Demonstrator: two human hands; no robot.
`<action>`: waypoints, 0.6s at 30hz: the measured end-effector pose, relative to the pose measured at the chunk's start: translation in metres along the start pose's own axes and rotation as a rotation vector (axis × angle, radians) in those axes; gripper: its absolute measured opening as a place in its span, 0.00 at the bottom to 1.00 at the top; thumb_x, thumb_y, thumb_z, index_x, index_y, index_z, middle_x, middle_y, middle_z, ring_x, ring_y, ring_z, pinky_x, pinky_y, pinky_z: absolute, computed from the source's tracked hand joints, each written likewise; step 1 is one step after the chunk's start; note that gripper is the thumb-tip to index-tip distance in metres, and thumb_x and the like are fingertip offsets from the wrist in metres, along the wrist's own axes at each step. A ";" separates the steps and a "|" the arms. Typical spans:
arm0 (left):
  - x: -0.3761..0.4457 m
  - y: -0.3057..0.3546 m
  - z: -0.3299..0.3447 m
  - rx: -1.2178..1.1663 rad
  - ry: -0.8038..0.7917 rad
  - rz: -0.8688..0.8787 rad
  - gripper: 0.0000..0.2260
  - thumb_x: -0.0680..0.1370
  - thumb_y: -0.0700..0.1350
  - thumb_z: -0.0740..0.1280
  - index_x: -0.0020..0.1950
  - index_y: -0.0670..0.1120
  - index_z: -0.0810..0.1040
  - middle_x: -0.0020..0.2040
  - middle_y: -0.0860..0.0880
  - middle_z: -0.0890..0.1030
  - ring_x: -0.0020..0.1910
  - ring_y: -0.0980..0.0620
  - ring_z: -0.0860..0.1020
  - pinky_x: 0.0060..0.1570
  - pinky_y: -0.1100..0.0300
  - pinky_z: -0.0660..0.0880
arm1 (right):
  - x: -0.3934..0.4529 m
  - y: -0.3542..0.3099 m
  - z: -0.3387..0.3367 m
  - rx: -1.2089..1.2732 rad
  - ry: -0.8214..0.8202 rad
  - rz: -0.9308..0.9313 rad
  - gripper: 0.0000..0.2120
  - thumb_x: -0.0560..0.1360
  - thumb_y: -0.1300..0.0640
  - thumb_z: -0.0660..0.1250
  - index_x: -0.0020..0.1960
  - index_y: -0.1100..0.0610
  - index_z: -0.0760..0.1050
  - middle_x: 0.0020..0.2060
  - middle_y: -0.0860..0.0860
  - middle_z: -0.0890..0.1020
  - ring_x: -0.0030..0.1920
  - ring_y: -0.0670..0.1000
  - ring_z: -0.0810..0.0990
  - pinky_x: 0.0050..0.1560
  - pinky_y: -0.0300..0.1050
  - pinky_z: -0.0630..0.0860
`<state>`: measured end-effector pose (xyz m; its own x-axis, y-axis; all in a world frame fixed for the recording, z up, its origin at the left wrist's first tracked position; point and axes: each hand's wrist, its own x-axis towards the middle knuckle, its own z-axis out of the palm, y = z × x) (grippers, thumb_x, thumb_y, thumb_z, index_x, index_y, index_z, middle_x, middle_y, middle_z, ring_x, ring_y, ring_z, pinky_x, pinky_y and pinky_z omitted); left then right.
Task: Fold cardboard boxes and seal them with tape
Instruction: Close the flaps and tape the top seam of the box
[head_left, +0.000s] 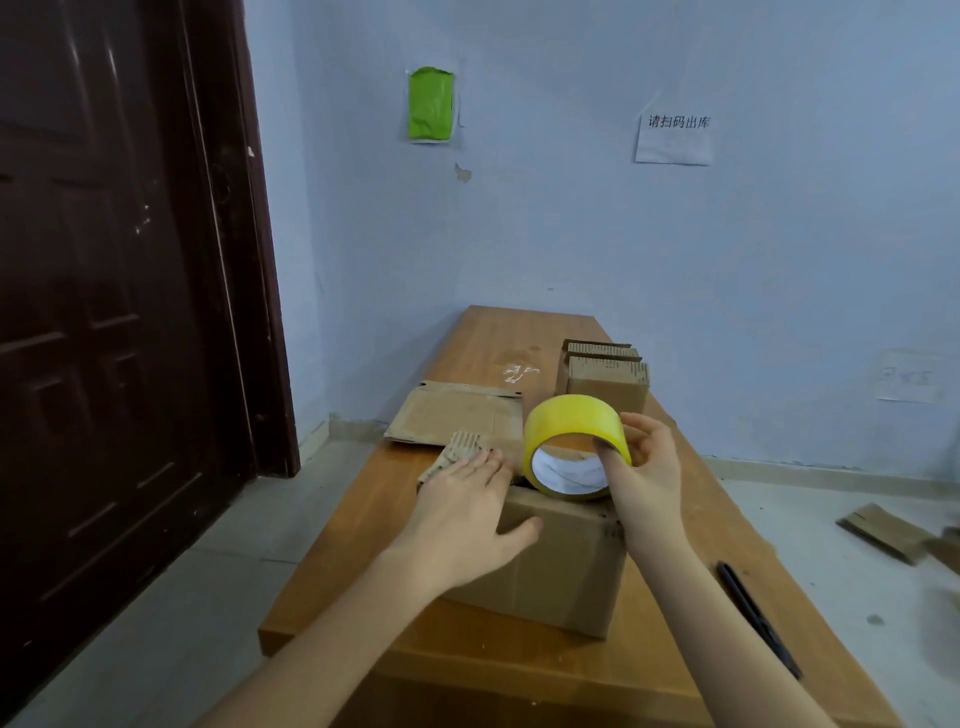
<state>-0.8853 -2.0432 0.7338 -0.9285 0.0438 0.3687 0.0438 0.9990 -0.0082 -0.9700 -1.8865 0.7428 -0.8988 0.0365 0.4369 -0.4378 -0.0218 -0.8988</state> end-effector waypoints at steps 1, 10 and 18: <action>0.001 0.000 -0.001 -0.005 -0.004 -0.010 0.33 0.79 0.64 0.52 0.78 0.46 0.54 0.78 0.49 0.53 0.77 0.54 0.50 0.72 0.62 0.44 | 0.001 -0.001 0.000 -0.053 -0.025 -0.007 0.12 0.75 0.61 0.68 0.57 0.55 0.70 0.47 0.45 0.76 0.46 0.39 0.75 0.41 0.30 0.70; 0.011 0.016 0.004 -0.111 0.038 -0.027 0.36 0.79 0.63 0.52 0.78 0.41 0.49 0.78 0.45 0.50 0.77 0.53 0.48 0.73 0.62 0.42 | 0.004 0.000 0.001 -0.094 -0.135 -0.031 0.14 0.78 0.66 0.58 0.59 0.51 0.71 0.47 0.42 0.78 0.47 0.37 0.76 0.43 0.33 0.72; 0.007 0.010 0.012 -0.107 0.143 -0.014 0.44 0.69 0.70 0.37 0.76 0.43 0.58 0.77 0.47 0.58 0.76 0.55 0.54 0.67 0.68 0.41 | 0.000 -0.001 0.006 -0.052 -0.156 -0.100 0.25 0.77 0.70 0.55 0.65 0.45 0.69 0.51 0.35 0.76 0.49 0.28 0.74 0.45 0.21 0.69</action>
<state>-0.8964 -2.0332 0.7250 -0.8679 0.0203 0.4963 0.0768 0.9926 0.0938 -0.9694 -1.8928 0.7440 -0.8455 -0.1191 0.5205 -0.5267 0.0262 -0.8496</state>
